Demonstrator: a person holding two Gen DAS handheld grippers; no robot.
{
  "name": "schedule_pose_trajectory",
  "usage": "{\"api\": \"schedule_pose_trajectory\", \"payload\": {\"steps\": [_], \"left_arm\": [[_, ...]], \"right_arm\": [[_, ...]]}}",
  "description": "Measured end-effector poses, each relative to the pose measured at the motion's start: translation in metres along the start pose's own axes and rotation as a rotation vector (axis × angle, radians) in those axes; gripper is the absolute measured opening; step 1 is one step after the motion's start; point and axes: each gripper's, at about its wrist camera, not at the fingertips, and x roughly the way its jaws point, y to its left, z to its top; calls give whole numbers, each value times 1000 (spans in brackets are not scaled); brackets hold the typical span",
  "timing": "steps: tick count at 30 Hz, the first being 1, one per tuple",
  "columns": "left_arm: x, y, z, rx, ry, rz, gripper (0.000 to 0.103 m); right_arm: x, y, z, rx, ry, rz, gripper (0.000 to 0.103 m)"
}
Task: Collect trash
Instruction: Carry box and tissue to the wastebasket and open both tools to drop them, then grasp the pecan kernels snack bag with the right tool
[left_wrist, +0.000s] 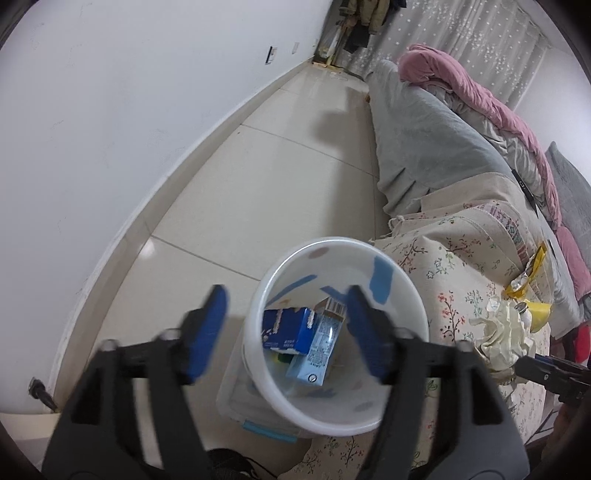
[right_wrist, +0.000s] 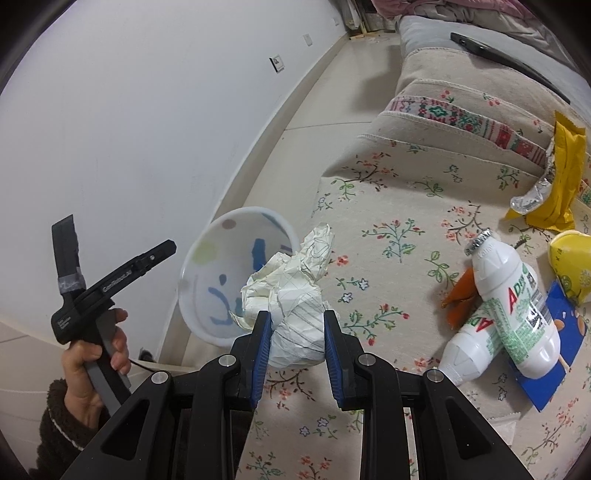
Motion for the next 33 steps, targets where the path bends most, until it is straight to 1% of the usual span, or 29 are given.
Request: {"api": "schedule_pose_trajectory", "payload": {"steps": [1, 3, 7, 9, 12, 14, 15, 18, 21, 23, 26, 33], "left_arm": [[-1, 2, -1, -5, 7, 5, 76], [-3, 6, -3, -15, 24, 23, 82], [-8, 15, -9, -35, 40, 85, 85], [-12, 18, -12, -37, 39, 105, 92], [-19, 22, -13, -34, 25, 123, 97], [-22, 25, -13, -32, 17, 129, 98], [-23, 26, -13, -31, 16, 130, 98], [-24, 29, -13, -37, 17, 129, 98], [-23, 31, -12, -45, 24, 128, 98], [-23, 30, -11, -49, 27, 120, 98], [-22, 26, -10, -48, 32, 108, 98], [-23, 11, -10, -19, 39, 86, 98]], "right_arm": [[1, 1, 0, -4, 0, 1, 29], [7, 6, 2, -18, -2, 2, 29], [22, 20, 7, -54, -7, 15, 29], [31, 27, 8, -76, -11, 26, 30], [41, 34, 9, -94, -27, 44, 33], [45, 35, 10, -84, -26, 66, 53], [48, 34, 10, -65, -18, 73, 67], [48, 32, 11, -51, -18, 78, 68], [45, 34, 10, -73, -27, 41, 68], [39, 33, 9, -78, -29, 32, 68], [36, 29, 8, -77, -30, 12, 69], [14, 15, 2, -71, -56, -37, 70]]}}
